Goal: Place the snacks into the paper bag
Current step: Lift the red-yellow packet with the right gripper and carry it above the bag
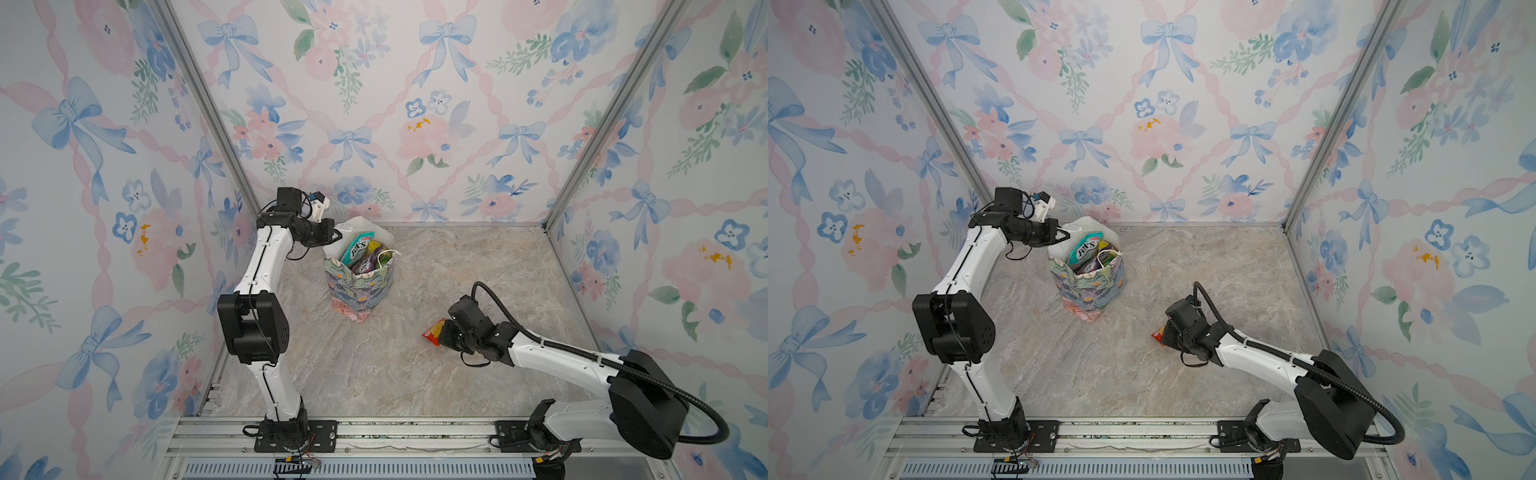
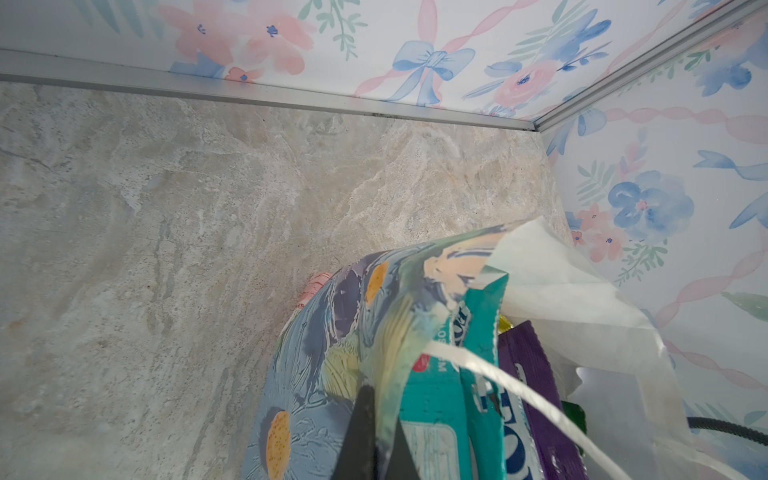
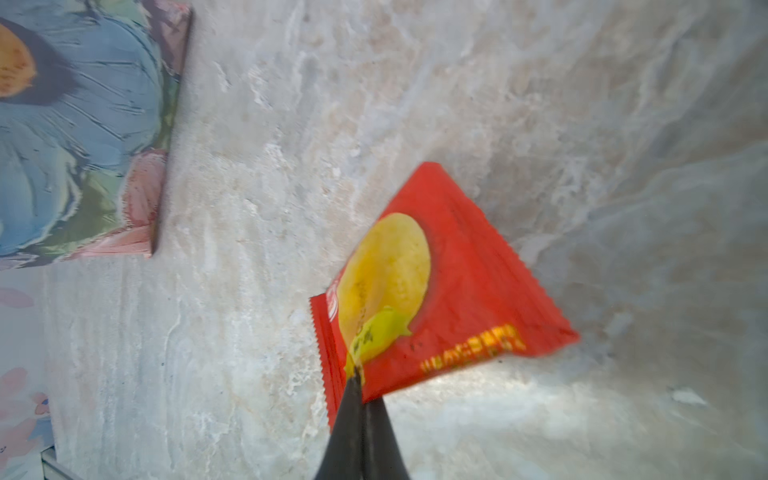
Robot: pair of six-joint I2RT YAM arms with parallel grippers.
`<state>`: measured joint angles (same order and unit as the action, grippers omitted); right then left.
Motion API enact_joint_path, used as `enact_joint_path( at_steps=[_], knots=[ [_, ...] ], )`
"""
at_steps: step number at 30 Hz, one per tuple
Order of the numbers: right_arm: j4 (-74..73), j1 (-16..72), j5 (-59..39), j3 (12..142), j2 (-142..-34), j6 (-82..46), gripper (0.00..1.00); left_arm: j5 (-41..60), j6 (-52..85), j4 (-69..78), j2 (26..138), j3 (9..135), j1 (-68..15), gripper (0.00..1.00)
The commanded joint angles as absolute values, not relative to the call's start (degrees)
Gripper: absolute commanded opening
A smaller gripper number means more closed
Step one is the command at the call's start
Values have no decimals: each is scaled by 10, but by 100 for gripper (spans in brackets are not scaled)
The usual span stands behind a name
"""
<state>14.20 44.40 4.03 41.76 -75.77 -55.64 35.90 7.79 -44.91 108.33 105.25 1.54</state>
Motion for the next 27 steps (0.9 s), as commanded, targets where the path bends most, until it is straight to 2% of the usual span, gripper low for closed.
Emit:
enact_joint_path(
  at_steps=[1,14,27],
  knots=[
    [208,443,74,466,-746,-496,0,367,83,-468,1071,1051,15,0],
    [302,422,105,681,-784,-321,0,369,83,-468,1071,1051,15,0],
    [302,392,93,896,-869,-216,0,370,83,-468,1072,1051,15,0]
  ],
)
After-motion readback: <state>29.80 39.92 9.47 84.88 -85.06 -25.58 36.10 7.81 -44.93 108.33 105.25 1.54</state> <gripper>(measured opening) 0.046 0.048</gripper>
